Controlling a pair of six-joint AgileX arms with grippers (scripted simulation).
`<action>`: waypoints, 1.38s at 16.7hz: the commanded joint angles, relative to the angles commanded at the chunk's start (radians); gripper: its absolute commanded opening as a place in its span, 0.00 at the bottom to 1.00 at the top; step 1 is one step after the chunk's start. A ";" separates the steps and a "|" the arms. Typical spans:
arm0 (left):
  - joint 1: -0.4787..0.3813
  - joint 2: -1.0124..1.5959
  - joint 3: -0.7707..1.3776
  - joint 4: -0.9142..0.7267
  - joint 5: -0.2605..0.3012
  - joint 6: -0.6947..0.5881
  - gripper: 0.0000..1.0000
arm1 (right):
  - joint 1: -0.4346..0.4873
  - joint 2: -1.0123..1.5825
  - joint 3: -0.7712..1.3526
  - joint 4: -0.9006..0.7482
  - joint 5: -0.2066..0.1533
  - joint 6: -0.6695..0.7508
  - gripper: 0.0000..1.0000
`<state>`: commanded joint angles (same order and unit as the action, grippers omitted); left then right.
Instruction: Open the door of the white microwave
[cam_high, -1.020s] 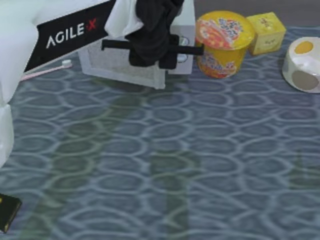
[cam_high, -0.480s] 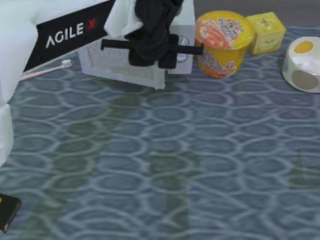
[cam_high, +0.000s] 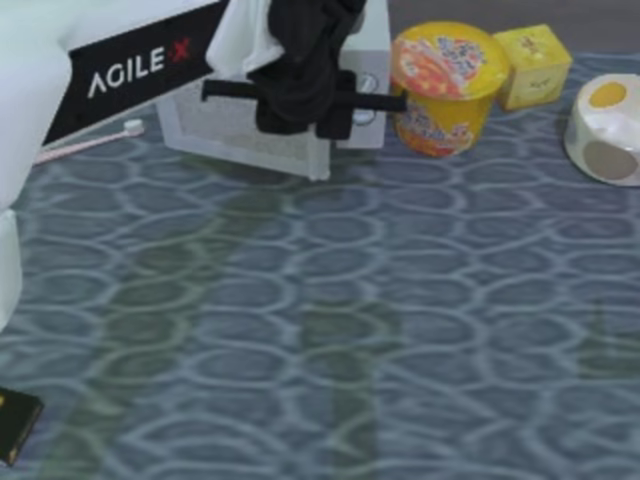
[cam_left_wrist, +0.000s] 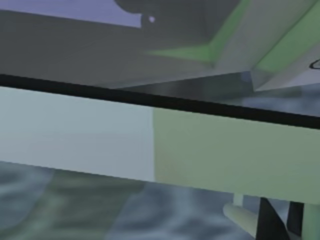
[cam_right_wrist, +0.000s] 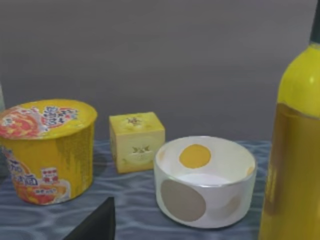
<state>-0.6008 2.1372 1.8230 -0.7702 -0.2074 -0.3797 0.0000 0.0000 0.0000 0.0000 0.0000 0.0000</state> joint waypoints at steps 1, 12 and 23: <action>0.004 -0.014 -0.021 0.010 0.007 0.015 0.00 | 0.000 0.000 0.000 0.000 0.000 0.000 1.00; 0.020 -0.082 -0.121 0.061 0.043 0.094 0.00 | 0.000 0.000 0.000 0.000 0.000 0.000 1.00; 0.020 -0.082 -0.121 0.061 0.043 0.094 0.00 | 0.000 0.000 0.000 0.000 0.000 0.000 1.00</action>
<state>-0.5805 2.0552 1.7016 -0.7096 -0.1644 -0.2859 0.0000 0.0000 0.0000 0.0000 0.0000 0.0000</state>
